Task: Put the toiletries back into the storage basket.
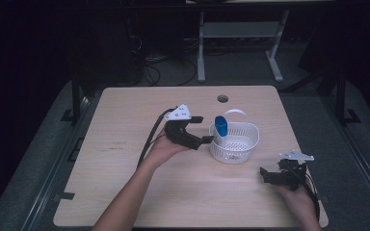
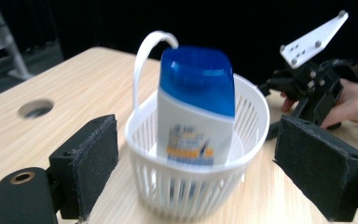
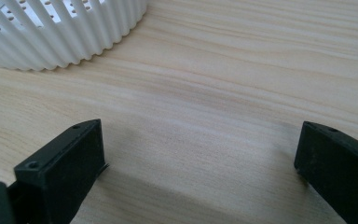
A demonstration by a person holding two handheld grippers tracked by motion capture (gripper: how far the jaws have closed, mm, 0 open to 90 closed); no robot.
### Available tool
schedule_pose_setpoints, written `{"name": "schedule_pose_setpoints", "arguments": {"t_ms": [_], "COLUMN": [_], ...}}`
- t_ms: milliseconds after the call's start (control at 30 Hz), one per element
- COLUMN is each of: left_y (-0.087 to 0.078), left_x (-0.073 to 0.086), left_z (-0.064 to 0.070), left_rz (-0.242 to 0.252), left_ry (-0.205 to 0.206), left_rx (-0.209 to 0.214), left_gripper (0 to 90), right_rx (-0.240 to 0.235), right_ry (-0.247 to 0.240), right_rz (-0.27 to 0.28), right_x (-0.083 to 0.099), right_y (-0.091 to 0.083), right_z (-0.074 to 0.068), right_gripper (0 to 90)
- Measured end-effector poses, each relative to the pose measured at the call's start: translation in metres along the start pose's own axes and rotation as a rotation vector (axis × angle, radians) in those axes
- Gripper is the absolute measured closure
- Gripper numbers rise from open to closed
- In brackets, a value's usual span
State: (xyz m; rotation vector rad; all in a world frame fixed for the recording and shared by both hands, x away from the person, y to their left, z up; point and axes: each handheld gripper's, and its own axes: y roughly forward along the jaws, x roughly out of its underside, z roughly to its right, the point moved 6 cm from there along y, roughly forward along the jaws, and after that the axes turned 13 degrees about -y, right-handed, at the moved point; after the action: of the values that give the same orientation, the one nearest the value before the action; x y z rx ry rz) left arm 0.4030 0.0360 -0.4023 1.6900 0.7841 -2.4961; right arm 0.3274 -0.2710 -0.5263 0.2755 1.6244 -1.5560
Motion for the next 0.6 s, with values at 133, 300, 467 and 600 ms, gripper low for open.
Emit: {"name": "schedule_pose_setpoints", "arguments": {"t_ms": [133,300,467,600], "left_y": [-0.016,-0.036,-0.054,-0.068], "left_x": [0.011,0.026,0.041,0.055], "left_z": [-0.005,-0.012,-0.017,-0.019], "left_rz": [-0.03,-0.056,-0.096,-0.122], "left_ry": [-0.013,-0.019,-0.022,-0.03], "left_rx": [-0.045,-0.085,-0.153,-0.197], "left_gripper": [13.3,13.4,13.8,13.8], "right_rx": [0.001,0.001,0.0,0.001], "right_ry": [0.001,0.001,0.0,0.0], "right_rz": [0.0,0.0,0.0,0.0], "right_x": [0.0,0.0,0.0,0.0], "right_y": [0.0,0.0,0.0,0.0], "right_z": [0.0,0.0,0.0,0.0], "right_gripper": [1.0,1.0,1.0,1.0]}}
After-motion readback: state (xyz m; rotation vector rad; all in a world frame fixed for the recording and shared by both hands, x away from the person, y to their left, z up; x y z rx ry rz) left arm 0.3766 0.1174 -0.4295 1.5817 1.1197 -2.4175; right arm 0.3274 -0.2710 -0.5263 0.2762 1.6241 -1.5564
